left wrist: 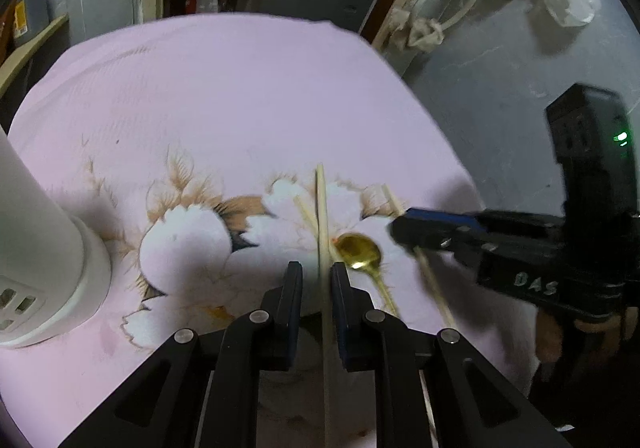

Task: Organize utensils
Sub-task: 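Grasp a chopstick with the left tool while the right tool grasps another chopstick, then lift and carry both chopsticks upright over the white caddy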

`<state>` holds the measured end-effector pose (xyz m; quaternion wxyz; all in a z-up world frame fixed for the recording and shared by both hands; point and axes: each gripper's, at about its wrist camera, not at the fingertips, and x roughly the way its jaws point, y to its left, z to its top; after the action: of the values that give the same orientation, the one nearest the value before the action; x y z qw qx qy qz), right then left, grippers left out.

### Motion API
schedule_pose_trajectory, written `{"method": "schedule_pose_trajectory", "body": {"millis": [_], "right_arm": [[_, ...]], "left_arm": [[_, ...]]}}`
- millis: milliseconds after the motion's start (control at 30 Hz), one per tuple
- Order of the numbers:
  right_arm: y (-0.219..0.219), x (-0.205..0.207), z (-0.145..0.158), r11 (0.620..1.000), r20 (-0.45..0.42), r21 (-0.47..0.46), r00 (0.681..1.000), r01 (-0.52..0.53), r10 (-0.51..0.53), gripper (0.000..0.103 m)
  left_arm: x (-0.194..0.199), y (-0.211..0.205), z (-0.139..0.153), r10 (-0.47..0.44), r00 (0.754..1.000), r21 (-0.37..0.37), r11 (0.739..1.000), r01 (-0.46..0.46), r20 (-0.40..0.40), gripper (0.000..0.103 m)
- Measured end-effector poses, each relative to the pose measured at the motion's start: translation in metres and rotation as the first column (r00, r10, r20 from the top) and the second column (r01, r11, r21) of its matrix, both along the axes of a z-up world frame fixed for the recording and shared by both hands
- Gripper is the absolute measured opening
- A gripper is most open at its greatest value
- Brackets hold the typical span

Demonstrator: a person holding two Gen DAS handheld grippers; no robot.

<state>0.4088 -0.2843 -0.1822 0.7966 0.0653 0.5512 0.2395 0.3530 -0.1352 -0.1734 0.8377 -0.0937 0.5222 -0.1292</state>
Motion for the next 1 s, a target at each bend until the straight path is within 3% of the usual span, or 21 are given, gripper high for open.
{"method": "schedule_pose_trajectory", "body": {"millis": [233,400,500,567,733,900,1000], "right_arm": [[0.015,0.005,0.003,0.997,-0.033,-0.081,0.999,0.006,-0.008,0.012],[0.022,0.010,0.002,0.995,-0.075,-0.087,0.996,0.041,-0.048,0.011],[0.016,0.010,-0.002,0.995,-0.093,-0.064,0.993,0.070,-0.076,0.005],[0.007,0.004,-0.002,0.994,-0.097,-0.013,0.989,0.108,-0.109,0.004],[-0.007,-0.025,0.021,0.981,0.013,0.089,0.984,0.174,-0.176,0.004],[-0.009,-0.069,0.051,0.965,0.136,0.162,0.964,0.205,-0.227,0.004],[-0.005,-0.086,0.071,0.964,0.221,0.187,0.948,0.190,-0.230,0.004]], "left_arm": [[0.006,-0.006,0.001,-0.029,0.999,0.033,0.999,0.030,-0.046,0.014],[0.014,-0.001,0.001,-0.003,0.997,0.020,1.000,0.004,-0.083,0.005],[0.008,0.004,0.003,0.025,0.997,-0.003,1.000,-0.026,-0.075,0.005],[0.000,0.005,0.010,0.037,0.998,-0.005,0.999,-0.037,-0.041,0.005],[-0.030,0.012,0.039,0.079,0.994,-0.024,0.997,-0.077,0.076,0.005],[-0.068,0.031,0.072,0.144,0.967,-0.168,0.980,-0.109,0.211,0.005],[-0.082,0.041,0.087,0.179,0.948,-0.198,0.972,-0.129,0.263,0.005]]}}
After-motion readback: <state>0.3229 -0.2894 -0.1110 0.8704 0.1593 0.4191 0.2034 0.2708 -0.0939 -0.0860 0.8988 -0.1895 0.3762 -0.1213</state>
